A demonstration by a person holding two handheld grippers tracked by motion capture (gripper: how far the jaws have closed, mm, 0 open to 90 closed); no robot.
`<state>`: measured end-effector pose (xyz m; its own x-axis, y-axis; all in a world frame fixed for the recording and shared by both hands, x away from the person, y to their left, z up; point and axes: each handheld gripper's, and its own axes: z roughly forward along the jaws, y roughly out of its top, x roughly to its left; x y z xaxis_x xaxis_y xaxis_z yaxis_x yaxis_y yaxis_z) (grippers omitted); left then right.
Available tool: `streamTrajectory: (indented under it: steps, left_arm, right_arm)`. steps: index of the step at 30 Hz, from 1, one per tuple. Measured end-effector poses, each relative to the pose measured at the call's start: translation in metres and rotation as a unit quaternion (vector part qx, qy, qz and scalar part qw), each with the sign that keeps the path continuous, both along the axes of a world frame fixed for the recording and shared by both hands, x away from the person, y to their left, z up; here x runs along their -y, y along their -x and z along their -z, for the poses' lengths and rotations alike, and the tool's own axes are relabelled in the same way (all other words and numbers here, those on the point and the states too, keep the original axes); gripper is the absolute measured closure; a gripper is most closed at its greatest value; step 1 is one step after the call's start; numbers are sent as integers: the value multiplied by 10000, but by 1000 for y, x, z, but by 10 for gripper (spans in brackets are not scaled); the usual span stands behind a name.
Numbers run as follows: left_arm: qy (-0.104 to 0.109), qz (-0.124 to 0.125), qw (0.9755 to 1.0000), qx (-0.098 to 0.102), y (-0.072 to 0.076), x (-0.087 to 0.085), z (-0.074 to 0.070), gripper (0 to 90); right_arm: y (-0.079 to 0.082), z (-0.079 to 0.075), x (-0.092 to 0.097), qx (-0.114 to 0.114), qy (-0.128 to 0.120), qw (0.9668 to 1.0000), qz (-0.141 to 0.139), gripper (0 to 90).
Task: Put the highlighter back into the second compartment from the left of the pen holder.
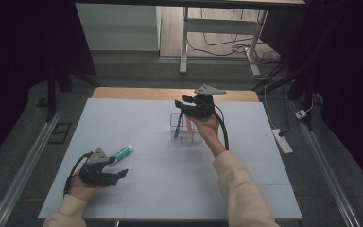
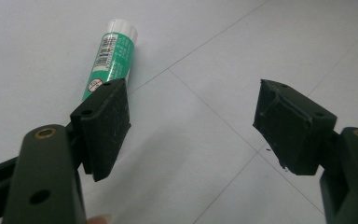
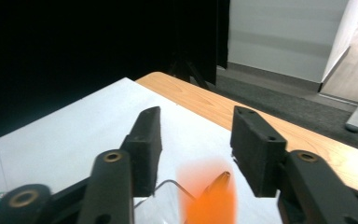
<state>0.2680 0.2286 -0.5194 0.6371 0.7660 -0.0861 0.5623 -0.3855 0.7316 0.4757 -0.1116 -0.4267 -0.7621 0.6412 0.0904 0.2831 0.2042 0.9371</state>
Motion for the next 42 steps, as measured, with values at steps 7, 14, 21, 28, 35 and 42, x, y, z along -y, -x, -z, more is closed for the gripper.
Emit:
streamTrajectory:
  steps: [7,14,21,28,35,42]
  left_arm:
    - [3,-10,10000,2,0,0,0,268]
    - [-3,-8,10000,14,0,0,-1,268]
    - [-13,-1,10000,8,0,1,-1,267]
    - [-14,-12,10000,9,0,0,-1,266]
    - [-25,-22,10000,16,1,1,-1,266]
    - [-39,-24,10000,12,1,2,-1,265]
  right_arm:
    - [7,-3,3,-6,165,9997,-177,482]
    - [12,-1,13,-126,213,9994,-232,477]
    - [20,0,28,-147,161,9996,-186,474]
    - [38,-2,47,-108,268,9994,-211,473]
    - [56,6,70,-141,465,9985,-242,474]
    - [72,18,92,-224,573,9979,-221,468]
